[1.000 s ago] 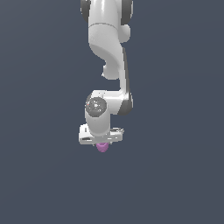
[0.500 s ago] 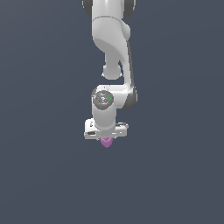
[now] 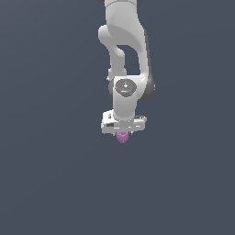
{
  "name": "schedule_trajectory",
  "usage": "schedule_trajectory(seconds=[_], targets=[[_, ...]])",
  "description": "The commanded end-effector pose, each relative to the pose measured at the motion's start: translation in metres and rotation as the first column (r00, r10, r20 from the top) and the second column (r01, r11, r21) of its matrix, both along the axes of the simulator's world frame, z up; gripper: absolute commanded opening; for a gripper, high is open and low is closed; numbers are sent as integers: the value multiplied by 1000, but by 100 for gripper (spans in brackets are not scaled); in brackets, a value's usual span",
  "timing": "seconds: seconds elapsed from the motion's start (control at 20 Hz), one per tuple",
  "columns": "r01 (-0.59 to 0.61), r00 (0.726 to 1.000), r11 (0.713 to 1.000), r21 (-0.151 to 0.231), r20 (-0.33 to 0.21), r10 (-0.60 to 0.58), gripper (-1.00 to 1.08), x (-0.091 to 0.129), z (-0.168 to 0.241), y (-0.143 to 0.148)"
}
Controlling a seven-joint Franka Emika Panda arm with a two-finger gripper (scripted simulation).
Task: Pick up the object and move it to a goal position.
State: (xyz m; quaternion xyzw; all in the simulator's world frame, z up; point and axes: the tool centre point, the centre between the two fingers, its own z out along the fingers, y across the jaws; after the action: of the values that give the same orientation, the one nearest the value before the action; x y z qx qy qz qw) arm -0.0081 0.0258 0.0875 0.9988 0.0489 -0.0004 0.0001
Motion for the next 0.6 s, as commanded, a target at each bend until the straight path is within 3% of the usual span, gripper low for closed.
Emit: schedule_trajectory(seconds=[0.0, 0.55], targets=[[-1, 1000, 1000, 0, 1, 1, -100, -17, 8, 18], [-1, 1000, 1000, -1, 1, 1, -100, -78, 41, 85]])
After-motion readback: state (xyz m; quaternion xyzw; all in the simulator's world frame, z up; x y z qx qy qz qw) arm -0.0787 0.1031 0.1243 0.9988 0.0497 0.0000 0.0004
